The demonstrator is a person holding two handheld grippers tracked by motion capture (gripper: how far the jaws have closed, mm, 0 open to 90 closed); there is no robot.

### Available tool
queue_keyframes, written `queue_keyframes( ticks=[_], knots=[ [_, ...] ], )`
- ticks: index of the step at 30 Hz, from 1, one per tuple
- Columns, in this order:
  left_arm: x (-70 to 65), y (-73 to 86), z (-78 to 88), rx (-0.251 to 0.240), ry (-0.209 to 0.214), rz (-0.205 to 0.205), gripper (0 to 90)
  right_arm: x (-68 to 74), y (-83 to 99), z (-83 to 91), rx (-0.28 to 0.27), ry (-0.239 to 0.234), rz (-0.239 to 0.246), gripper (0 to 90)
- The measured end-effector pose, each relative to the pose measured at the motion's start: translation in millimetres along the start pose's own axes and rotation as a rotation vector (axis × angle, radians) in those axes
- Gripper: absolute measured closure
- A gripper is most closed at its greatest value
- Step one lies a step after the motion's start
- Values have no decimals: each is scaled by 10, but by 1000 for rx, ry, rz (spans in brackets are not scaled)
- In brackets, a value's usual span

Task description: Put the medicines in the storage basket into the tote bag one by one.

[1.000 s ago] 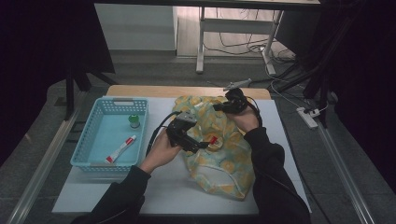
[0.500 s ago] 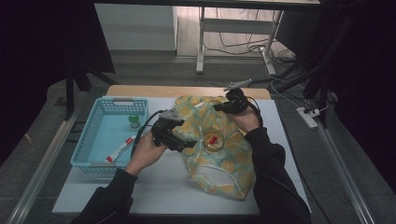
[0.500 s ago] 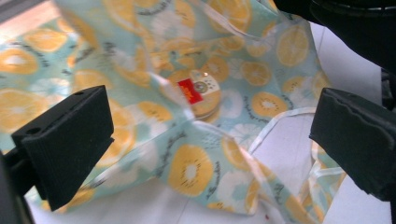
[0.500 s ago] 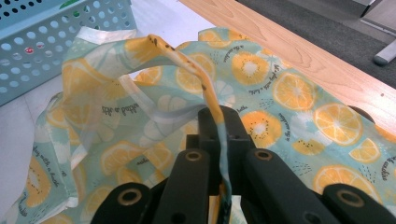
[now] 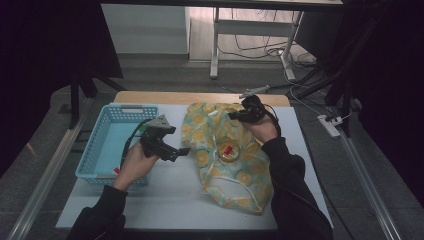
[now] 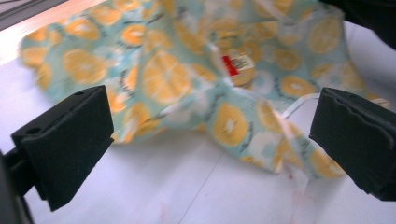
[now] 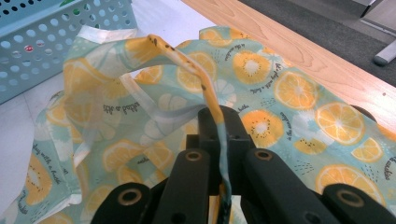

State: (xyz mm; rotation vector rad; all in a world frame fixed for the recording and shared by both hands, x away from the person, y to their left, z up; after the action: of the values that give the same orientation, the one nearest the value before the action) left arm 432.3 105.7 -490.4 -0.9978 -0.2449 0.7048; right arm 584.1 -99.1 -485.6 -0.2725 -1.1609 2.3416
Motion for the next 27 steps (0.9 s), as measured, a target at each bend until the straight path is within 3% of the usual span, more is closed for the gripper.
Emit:
queue_keyframes(
  ticks=[8, 14, 20, 27],
  knots=[
    [242, 183, 269, 34, -99, 18, 0, 17, -13, 4, -7, -5, 1, 900],
    [458, 326, 494, 55, -176, 81, 0, 24, -13, 3, -6, -4, 2, 900],
    [659, 494, 673, 85, -253, 96, 0, 28, -16, 4, -5, -4, 4, 900],
    [888, 743, 740, 144, -283, 133, 0, 25, -6, -5, 0, -4, 6, 900]
  ],
)
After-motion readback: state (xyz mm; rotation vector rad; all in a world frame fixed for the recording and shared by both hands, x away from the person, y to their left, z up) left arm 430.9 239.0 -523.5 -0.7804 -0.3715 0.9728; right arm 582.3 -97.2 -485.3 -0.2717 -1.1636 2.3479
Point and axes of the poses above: each handheld gripper's, and its own axes: z roughly backward along the jaws, y roughly out of its underside, x roughly to its left, the point moved 9 cm from there along -z, roughly forward along the jaws, and after that the axes turned 4 degrees about -x, right-handed, at the moved point
